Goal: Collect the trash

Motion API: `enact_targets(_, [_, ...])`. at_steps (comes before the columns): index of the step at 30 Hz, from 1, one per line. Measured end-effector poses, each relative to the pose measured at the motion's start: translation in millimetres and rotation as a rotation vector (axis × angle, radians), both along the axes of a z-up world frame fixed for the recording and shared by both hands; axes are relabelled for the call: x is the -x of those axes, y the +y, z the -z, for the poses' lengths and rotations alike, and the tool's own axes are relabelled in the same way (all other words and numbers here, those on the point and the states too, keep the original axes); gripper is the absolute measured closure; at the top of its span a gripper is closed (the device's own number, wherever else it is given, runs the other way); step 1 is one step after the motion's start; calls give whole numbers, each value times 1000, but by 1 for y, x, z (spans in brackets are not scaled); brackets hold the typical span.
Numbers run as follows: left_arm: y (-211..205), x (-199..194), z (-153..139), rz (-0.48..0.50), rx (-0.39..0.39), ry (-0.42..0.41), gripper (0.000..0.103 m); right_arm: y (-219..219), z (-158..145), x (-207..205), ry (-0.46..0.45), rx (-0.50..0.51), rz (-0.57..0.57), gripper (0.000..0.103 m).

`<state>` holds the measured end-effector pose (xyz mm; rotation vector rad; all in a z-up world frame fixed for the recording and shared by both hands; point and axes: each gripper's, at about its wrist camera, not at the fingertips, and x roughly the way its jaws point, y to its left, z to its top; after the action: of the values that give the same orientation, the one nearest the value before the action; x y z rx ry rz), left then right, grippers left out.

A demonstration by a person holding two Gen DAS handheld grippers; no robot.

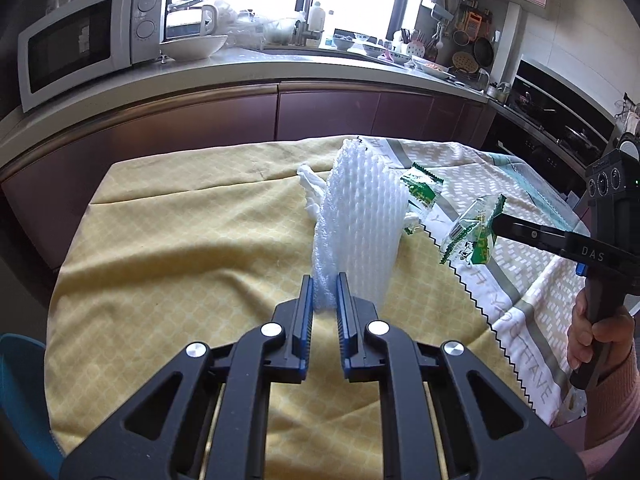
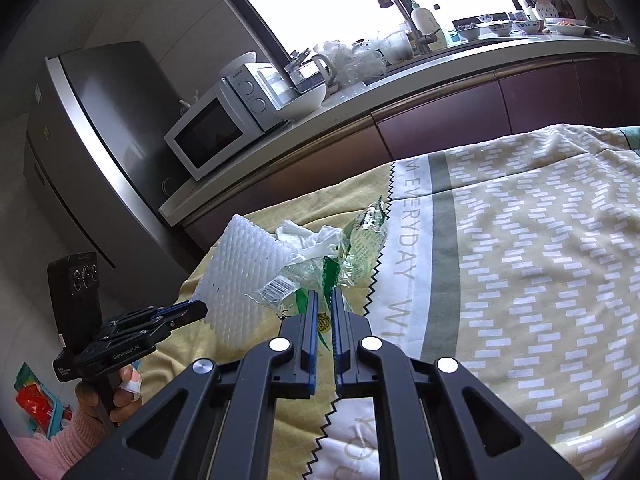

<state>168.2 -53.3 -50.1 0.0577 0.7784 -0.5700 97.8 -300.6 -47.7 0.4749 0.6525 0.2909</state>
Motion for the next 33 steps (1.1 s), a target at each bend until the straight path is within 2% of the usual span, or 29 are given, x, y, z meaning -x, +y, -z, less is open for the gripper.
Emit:
enact_targets(23, [96,78,-26,-183,48,-71,92,76,-12,-2,-22,-37,-184,98])
enact_targets(33, [121,93,-36,-229,51,-103,92,105,-16,-4,-25,-32,-249,98])
